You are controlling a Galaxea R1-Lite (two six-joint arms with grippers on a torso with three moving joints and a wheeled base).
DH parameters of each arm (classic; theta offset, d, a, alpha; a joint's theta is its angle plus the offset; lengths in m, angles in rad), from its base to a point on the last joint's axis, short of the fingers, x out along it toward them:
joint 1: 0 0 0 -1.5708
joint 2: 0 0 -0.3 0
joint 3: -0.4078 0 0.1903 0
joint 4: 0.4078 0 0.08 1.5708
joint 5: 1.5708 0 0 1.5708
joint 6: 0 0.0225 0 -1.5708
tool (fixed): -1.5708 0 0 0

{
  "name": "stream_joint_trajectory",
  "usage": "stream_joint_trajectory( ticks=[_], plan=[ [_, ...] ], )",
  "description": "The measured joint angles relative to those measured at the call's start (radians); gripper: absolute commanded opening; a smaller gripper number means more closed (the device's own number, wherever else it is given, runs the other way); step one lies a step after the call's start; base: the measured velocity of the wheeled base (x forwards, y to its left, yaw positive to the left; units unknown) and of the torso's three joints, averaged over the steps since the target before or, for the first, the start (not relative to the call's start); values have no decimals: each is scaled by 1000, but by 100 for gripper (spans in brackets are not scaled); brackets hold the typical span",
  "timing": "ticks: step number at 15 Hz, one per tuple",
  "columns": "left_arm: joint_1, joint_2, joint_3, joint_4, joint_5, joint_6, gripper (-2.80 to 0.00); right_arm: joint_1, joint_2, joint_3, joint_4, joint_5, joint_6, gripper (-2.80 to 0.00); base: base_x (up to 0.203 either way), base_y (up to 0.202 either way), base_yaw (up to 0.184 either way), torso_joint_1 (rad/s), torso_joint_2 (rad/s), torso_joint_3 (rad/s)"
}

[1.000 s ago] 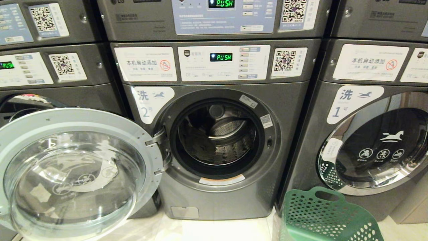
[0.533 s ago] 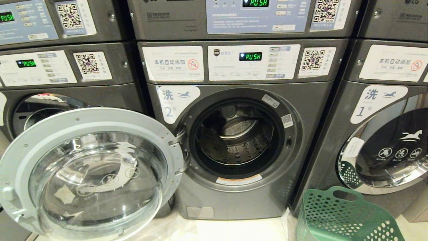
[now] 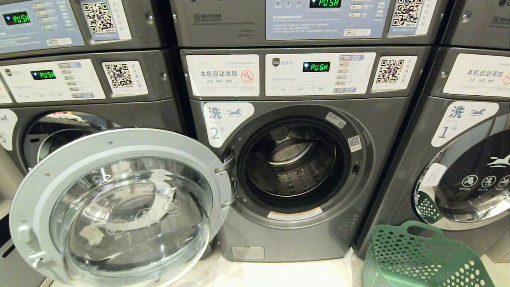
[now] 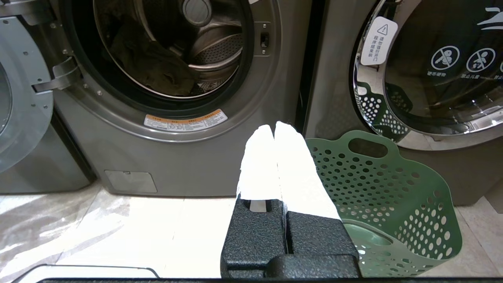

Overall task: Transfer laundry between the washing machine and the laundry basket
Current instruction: Pick a cloth and place it into the basket

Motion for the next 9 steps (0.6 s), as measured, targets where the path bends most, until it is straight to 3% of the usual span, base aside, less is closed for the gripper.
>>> stream_joint_trajectory(
  ticks=[9],
  plan=[
    [0,0,0,0,0,0,0,-1,0,0,0,0,-8,-280,1,0,12,1,0,0]
  ],
)
